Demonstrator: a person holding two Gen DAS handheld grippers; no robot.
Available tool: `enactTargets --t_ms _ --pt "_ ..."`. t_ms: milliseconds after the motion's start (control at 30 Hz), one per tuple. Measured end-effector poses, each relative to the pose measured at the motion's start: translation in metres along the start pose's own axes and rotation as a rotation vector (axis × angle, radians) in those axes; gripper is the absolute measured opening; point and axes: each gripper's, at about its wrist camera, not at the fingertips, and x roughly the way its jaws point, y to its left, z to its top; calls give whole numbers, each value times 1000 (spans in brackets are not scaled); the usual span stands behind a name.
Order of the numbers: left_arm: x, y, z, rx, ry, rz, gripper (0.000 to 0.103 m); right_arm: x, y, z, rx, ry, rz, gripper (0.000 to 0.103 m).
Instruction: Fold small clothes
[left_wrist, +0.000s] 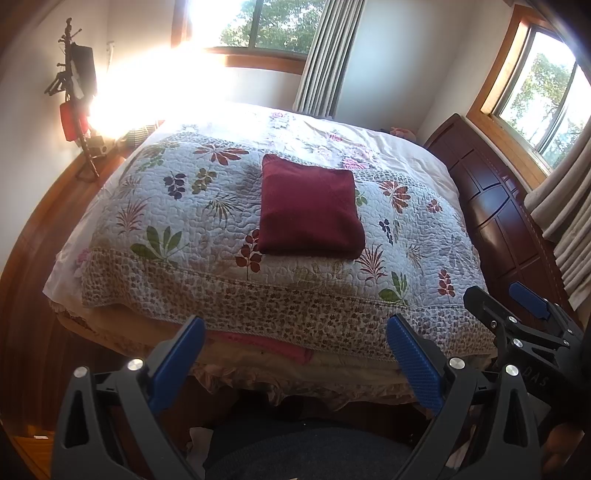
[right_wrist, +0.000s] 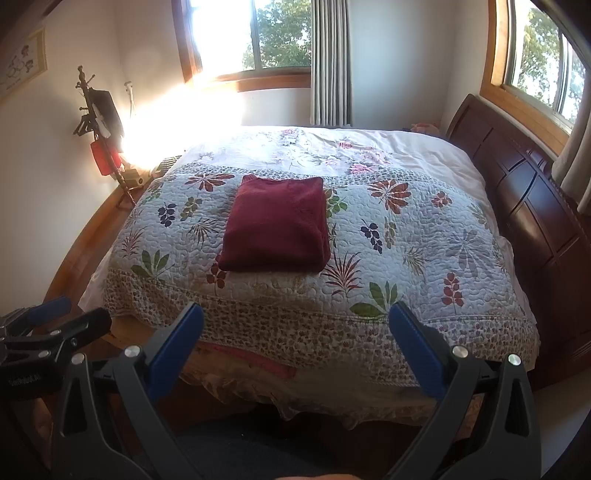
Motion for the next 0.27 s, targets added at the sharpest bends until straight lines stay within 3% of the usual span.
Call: enactTargets --t_ms 267 --pt "1 2 0 2 -2 2 99 0 0 -1 0 1 2 100"
